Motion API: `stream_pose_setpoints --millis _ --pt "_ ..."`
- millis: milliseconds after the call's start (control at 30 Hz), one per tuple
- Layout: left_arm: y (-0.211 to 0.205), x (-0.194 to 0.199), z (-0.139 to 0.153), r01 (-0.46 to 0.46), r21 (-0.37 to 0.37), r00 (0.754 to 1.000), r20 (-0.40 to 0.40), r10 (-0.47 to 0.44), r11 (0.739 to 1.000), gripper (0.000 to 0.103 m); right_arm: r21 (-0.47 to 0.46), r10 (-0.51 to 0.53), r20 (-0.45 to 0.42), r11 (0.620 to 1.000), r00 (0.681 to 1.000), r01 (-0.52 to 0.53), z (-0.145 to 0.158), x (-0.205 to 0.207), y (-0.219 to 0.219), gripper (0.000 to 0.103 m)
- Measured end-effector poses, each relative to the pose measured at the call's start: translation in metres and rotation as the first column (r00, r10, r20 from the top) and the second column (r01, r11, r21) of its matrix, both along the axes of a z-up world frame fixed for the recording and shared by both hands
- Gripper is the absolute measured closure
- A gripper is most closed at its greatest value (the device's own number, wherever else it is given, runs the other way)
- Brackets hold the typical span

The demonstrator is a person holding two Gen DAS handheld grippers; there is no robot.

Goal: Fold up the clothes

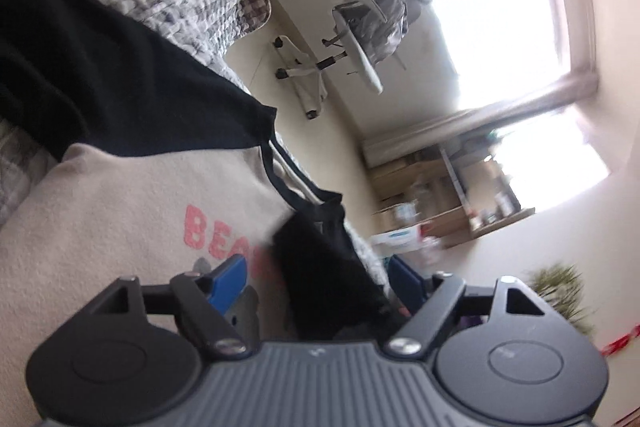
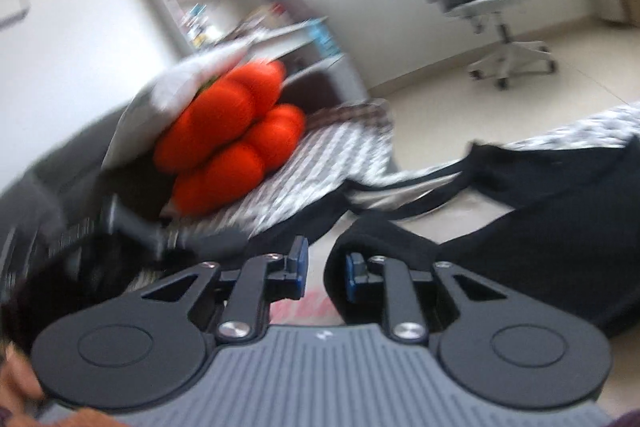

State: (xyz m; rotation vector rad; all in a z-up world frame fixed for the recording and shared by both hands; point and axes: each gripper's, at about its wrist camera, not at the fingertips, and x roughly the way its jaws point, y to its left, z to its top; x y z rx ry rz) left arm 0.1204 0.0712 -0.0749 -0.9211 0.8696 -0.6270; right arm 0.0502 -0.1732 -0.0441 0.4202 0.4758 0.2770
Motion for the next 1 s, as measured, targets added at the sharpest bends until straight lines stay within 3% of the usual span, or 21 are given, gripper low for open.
stream_pose_setpoints --millis 233,533,833,1000 --pt "0.009 0.007 -0.013 -0.047 -0.034 0.997 -0.059 0.045 0.998 0.024 -0.046 0.156 -0.137 0.985 0.978 -0.164 -0.018 0.007 0.022 0.078" --pt "-0.005 0.01 -0.008 -0.033 0.037 0.998 -0.054 0.035 0.999 0.026 -0.061 0.257 -0.14 0.962 0.956 -0.268 -0.017 0.002 0.028 0.069" --pt "-0.004 0.016 -0.009 -0.039 0.035 0.997 -0.061 0.041 0.999 0.028 -0.051 0.317 -0.118 0.944 0.941 -0.325 -0.017 0.001 0.042 0.068" --pt "0.0 0.016 -0.012 -0.04 0.046 0.997 -0.06 0.043 0.998 0.036 -0.049 0.333 -0.131 0.938 0.934 -0.342 -0.019 0.002 0.047 0.068"
